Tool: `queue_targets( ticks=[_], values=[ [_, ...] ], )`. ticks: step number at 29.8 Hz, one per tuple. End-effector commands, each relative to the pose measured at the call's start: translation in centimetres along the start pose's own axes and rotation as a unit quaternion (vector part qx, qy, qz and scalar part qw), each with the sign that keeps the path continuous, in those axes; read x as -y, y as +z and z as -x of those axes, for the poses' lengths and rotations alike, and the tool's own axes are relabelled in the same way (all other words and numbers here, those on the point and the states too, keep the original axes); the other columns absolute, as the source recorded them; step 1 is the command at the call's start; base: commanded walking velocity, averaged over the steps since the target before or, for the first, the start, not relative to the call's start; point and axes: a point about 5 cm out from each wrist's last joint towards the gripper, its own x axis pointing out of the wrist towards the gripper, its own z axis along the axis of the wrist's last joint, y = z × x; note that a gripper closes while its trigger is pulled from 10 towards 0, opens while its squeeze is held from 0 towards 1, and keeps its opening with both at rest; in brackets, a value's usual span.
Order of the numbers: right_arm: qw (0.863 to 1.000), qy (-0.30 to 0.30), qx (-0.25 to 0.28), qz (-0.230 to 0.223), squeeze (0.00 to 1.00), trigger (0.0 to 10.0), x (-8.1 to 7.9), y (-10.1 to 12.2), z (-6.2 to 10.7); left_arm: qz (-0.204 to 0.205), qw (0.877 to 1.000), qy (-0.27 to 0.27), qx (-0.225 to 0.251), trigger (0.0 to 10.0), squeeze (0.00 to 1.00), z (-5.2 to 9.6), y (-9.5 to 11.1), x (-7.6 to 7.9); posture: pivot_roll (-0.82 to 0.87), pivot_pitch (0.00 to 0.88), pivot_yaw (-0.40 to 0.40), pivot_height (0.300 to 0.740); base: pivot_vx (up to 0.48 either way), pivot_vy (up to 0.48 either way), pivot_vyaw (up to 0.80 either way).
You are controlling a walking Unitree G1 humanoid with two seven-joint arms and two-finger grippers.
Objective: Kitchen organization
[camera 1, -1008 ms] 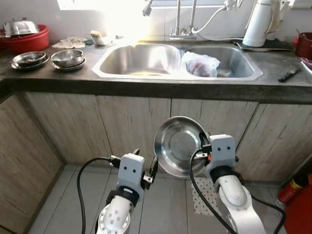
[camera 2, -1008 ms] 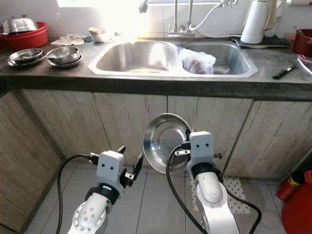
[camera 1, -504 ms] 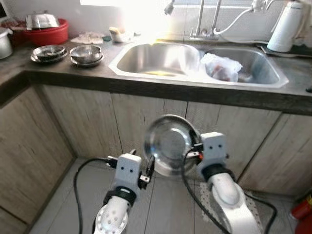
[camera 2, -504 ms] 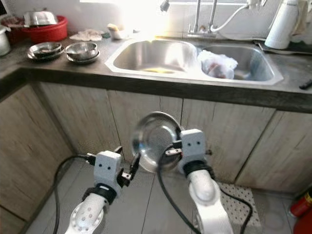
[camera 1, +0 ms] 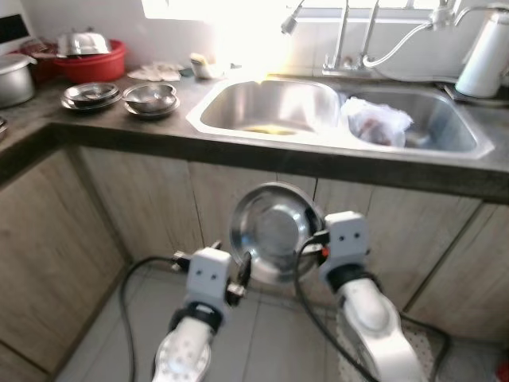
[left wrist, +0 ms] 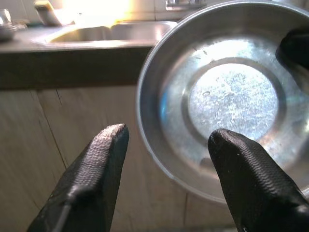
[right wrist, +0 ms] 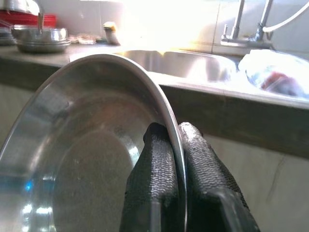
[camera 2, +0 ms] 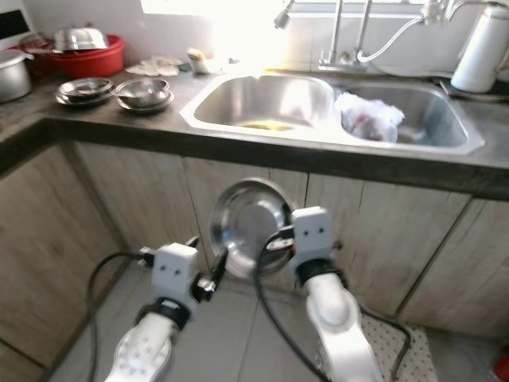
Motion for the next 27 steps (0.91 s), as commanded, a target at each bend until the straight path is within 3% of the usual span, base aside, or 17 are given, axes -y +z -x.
queue_targets(
  ticks=[1,18,27],
  values=[
    [0.999,0.020,0.029,-0.011,0.00,10.0,-1.2,1.3,-0.3,-0.008,1.000,0.011,0.002,10.0,0.00,0.2,0.2,-0.7,0.03,0.053,-0.002,0.740,0.480,0.000,0.00],
    [0.998,-0.003,0.067,-0.005,0.00,10.0,0.3,3.3,-2.2,-0.007,1.000,0.011,0.003,10.0,0.00,0.0,0.1,-0.7,0.03,0.049,-0.005,0.740,0.480,0.000,0.00],
    [0.992,0.002,0.124,-0.001,0.00,10.0,0.8,6.6,-3.8,-0.006,1.000,0.010,0.002,10.0,0.00,0.0,0.0,-0.6,0.03,0.040,-0.011,0.740,0.475,0.000,0.00]
  ],
)
